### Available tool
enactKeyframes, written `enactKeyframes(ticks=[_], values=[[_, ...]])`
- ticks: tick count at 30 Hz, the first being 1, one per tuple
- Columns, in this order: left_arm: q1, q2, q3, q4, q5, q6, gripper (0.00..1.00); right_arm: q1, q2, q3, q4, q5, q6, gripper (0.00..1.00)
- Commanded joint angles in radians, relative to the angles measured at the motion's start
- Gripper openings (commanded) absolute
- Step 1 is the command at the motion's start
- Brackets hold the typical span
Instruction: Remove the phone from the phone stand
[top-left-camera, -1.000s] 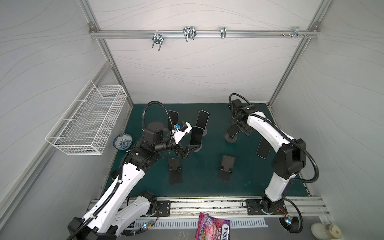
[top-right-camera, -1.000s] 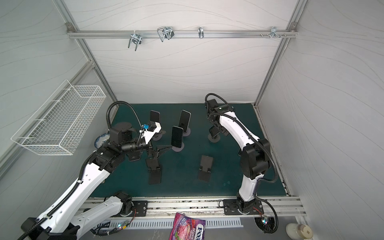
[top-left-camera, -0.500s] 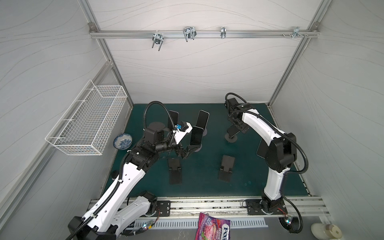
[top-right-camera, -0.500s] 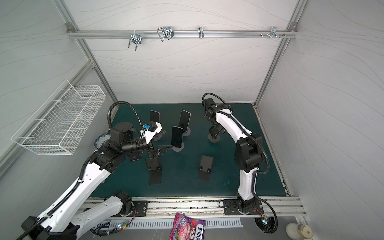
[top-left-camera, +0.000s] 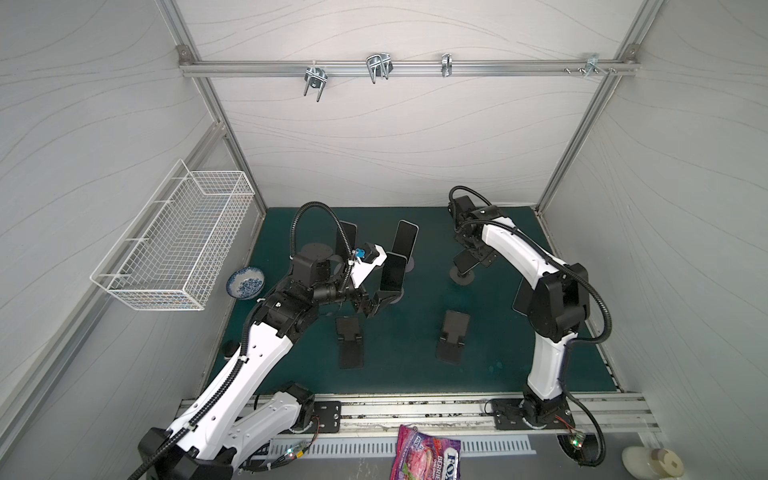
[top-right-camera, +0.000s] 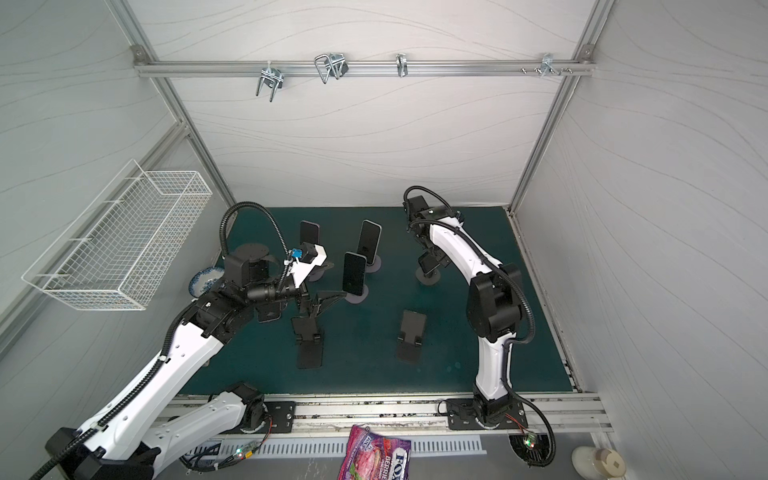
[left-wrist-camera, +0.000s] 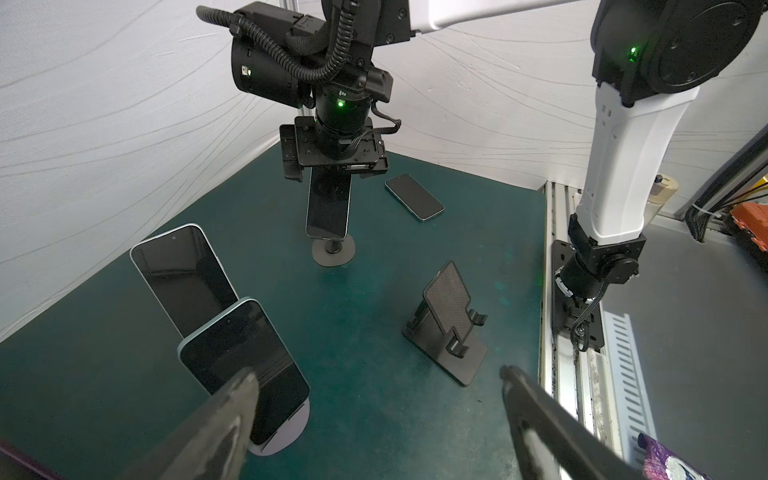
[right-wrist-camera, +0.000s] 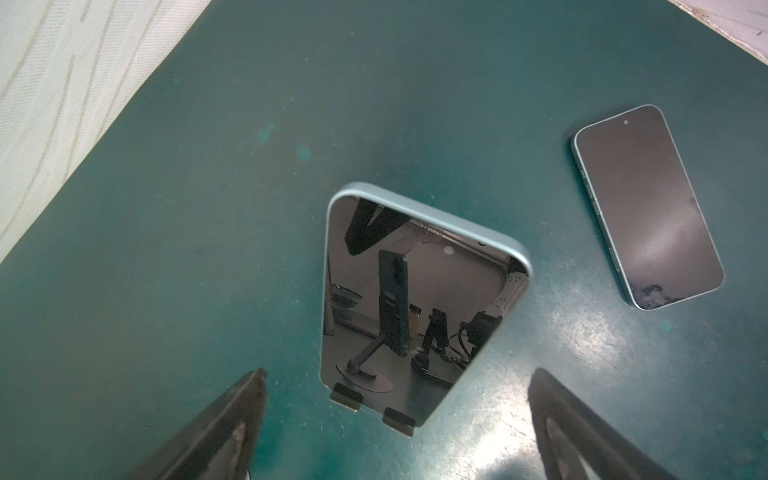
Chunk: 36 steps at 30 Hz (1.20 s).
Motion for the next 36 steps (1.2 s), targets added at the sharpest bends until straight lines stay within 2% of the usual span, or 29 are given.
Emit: enactKeyframes(ticks=[1,18,36], values=[[-0.008,0.001,0.0,0.008,-0.006,0.03,0.92,-0.006,0.042,0.047,-0.063,0.026,0.035,0.99],[-0.02,-0.004,0.0,0.002,-0.008,0.039,0.92,-0.006,0.095,0.119,-0.163,0.054,0.133,0.99],[-0.042,0.004,-0.006,-0.015,0.004,0.06,0.93,-0.008,0.152,0.172,-0.183,0.077,0.198,0.99]])
